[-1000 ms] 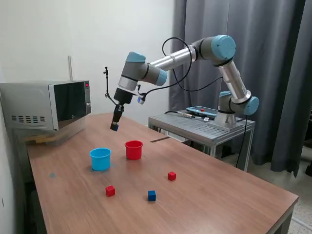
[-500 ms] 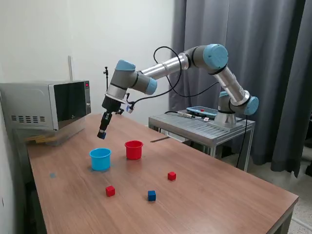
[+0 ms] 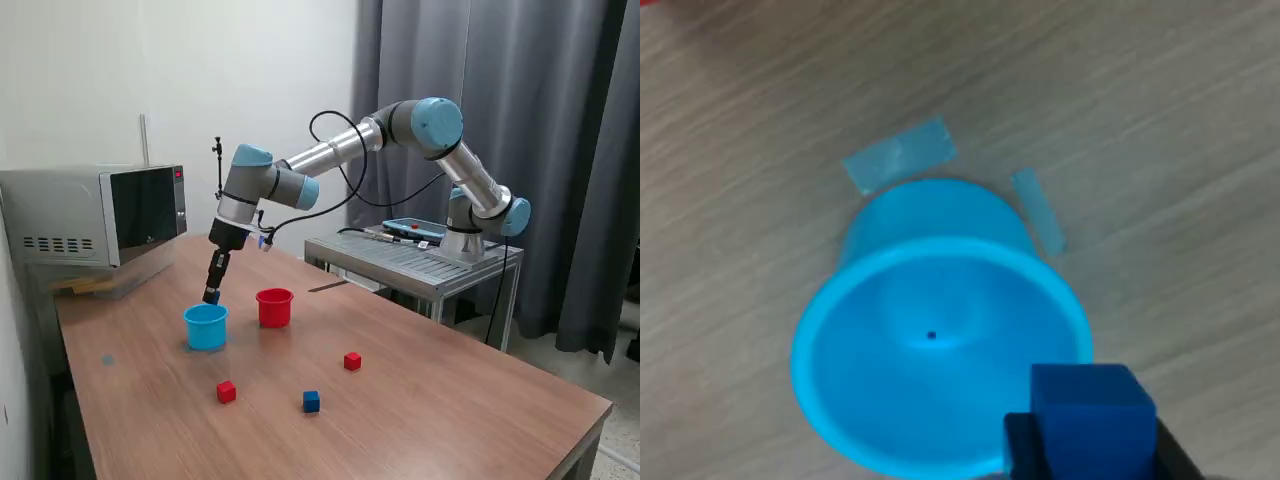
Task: Place red objects in the red bin, and blue objects in the blue bin.
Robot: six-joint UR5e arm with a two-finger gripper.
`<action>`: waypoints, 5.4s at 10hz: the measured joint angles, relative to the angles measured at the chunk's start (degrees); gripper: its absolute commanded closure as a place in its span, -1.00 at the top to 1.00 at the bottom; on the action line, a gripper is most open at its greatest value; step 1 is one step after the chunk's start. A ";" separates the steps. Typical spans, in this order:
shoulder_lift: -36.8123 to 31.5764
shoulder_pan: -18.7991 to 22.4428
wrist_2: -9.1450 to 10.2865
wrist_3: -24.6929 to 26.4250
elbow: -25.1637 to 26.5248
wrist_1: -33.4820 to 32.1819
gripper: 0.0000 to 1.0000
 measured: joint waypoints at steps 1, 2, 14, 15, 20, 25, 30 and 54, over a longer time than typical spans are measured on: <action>0.52 -0.11 0.01 0.00 -0.34 -0.02 -1.00; 0.98 -0.40 0.01 0.00 -0.83 -0.05 -1.00; 1.67 -1.88 0.35 -0.36 -1.68 0.55 1.00; 1.48 -1.13 1.30 -0.40 -2.06 2.58 1.00; 0.64 6.32 10.93 -8.75 -8.90 20.28 1.00; -1.79 11.46 12.02 -10.37 -10.82 31.77 1.00; -5.42 13.64 12.74 -8.78 -12.52 39.21 1.00; 4.48 17.93 9.26 -0.05 -7.54 21.11 1.00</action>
